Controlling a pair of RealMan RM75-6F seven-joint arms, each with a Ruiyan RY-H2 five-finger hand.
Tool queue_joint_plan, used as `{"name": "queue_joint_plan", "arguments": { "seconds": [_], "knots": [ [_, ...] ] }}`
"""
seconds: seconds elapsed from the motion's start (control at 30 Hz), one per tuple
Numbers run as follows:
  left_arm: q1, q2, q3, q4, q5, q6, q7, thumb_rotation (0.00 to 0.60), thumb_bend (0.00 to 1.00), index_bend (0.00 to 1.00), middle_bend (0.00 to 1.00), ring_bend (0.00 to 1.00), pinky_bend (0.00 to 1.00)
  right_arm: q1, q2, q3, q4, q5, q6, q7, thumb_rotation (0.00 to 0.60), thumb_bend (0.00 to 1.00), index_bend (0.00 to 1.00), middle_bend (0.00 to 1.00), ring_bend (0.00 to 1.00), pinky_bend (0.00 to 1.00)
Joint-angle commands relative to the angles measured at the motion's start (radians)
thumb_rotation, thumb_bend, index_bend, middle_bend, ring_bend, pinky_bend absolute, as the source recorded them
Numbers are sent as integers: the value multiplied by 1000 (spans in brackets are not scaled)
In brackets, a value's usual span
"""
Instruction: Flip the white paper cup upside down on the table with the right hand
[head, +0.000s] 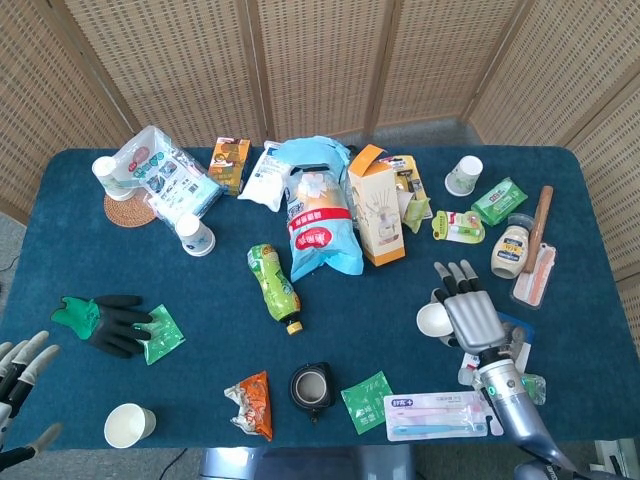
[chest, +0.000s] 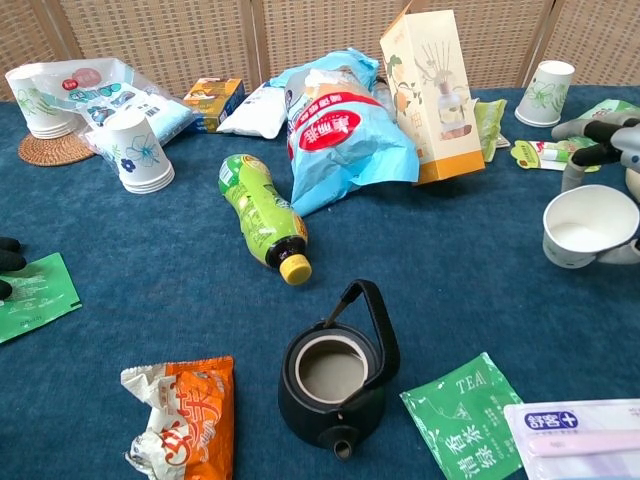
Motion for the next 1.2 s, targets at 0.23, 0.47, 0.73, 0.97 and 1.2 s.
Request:
{"name": "queue_joint_plan", "arguments": {
  "seconds": [0.23,0.47,0.73,0.97,1.2],
  "knots": [
    [0,3,1,2,2,2,-6,600,271,0,0,0,0,6,-110,-7,16,32,49,-291,600,155,395,0,0,0],
    [-2,3,3,3,4,-2,-6,600,272,0,0,0,0,19,-127,6,-22,85,9,-289,600,145,186,0,0,0],
    [-2,3,3,4,5,-2,-8,600,271,0,0,0,0,37,-126,30,-27,112,-18,-235,600,123,27,0,0,0],
    [-2,1,3,2,5,-6,0,600,272,0,0,0,0,47,-111,43,-5,147,-52,-172,600,122,91,0,0,0],
    [-1,-2,4,0,7,-9,9,600,272,0,0,0,0,88,-86,77,71,198,-160,-49,600,136,180,0,0,0]
  ]
}}
